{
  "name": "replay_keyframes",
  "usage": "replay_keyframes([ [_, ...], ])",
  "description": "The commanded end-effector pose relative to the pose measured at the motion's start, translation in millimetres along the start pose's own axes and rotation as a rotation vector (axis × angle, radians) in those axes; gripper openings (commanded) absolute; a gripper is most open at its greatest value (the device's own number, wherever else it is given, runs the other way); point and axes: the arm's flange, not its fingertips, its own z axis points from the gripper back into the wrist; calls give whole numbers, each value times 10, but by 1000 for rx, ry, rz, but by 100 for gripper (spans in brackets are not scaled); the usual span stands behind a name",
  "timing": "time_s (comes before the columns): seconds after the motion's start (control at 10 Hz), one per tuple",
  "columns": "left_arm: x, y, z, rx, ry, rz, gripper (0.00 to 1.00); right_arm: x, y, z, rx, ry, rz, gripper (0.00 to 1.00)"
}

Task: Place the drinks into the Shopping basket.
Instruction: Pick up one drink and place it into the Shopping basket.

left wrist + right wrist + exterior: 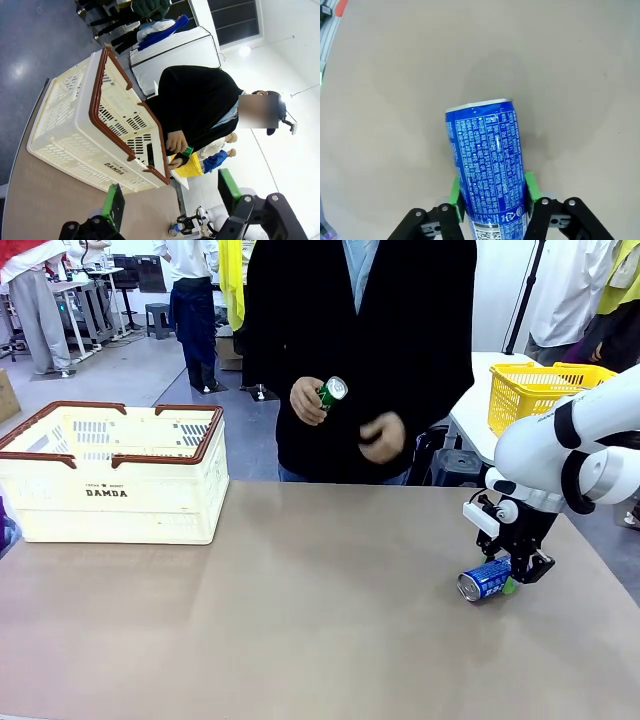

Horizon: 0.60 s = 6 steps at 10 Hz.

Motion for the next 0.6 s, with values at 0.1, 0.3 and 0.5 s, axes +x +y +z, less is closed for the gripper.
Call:
replay_keyframes([
  [0.1,2,0,24,-5,8,2,100,-17,-45,15,-5,-27,-6,0],
  [0.3,2,0,24,-5,8,2,100,14,-30,76,10,-16,-83,0],
  [0.5,2,0,24,-5,8,2,100,248,75,456,2,-118,-317,0],
])
